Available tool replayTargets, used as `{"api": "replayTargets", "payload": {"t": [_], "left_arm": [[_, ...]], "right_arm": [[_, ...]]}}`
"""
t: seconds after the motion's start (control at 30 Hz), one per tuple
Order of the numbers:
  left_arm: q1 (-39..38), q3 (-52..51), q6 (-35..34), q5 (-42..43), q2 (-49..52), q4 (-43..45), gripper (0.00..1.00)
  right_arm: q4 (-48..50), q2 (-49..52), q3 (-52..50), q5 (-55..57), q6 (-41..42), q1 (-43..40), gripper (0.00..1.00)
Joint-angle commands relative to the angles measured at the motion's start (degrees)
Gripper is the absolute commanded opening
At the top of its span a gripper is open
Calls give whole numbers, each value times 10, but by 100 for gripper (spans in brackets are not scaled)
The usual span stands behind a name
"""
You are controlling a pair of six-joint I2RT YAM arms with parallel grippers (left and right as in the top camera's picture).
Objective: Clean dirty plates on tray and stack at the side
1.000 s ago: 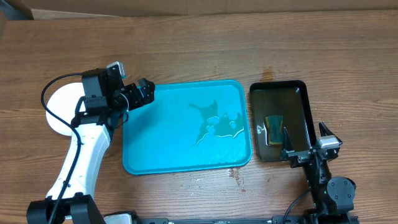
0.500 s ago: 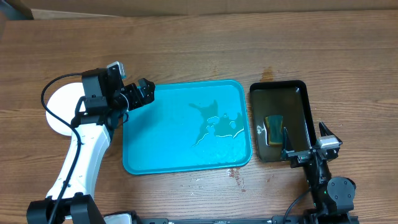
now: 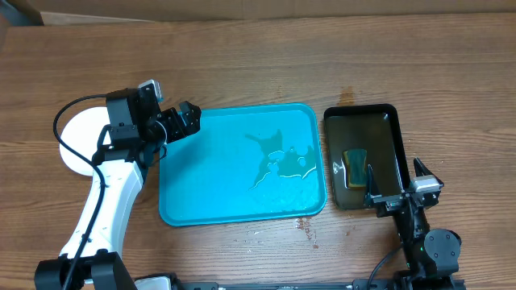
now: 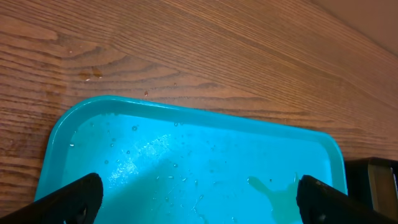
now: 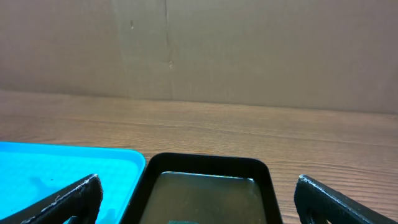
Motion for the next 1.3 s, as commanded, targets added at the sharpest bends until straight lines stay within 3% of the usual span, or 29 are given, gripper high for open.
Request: {"api": "replayTargets", "payload": {"t": [0.0,0.2,0.63,0.97,1.13,1.27], "left_arm": [[-4,6,15,-4,-18,-7,100],[-18,6,15,-4,-114,-51,100],[-35,4,26,-12,-481,-78,100],[-38,-65,47,-67,-671,-203,100],[-45,-163,47,-81,-755,-176,100],[-54,-243,47,-81,-813,-46,100]], "right_arm": [[3,-6,-6,-1,-2,-4,100],[3,-6,-6,-1,-2,-4,100],[4,-6,-6,-1,-2,-4,100],[4,-6,-6,-1,-2,-4,100],[3,-6,-6,-1,-2,-4,100],[4,-6,-6,-1,-2,-4,100]]}}
